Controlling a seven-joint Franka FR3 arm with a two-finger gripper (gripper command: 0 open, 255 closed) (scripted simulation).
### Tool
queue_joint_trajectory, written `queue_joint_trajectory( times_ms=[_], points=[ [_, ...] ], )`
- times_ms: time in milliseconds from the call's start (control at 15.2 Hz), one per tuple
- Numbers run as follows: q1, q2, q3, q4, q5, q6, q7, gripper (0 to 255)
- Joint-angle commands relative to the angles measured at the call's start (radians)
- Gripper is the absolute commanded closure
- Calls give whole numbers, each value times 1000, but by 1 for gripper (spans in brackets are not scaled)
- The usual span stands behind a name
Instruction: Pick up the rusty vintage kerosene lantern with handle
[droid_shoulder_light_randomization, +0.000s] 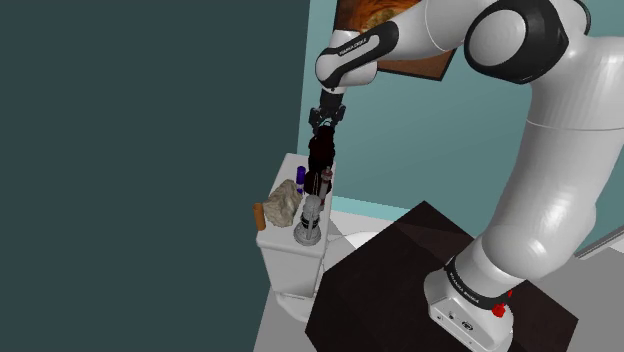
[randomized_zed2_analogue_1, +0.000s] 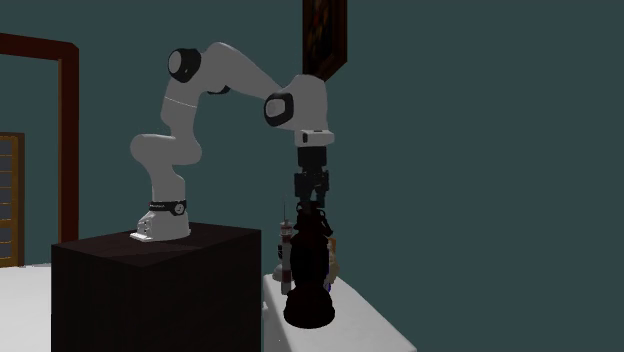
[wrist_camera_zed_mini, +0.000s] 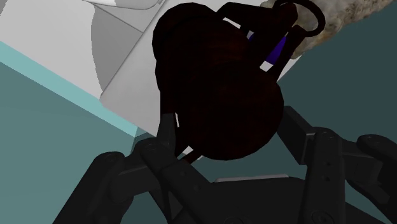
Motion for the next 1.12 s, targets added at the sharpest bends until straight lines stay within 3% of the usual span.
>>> queue_joint_trajectory(
  times_ms=[0,330,1056],
  points=[
    [0,2,0,0,0,0,0,255],
    [1,-1,0,-5,0,2,0,255],
    [1,-74,-2,45,-7,-120,11,255]
  ],
)
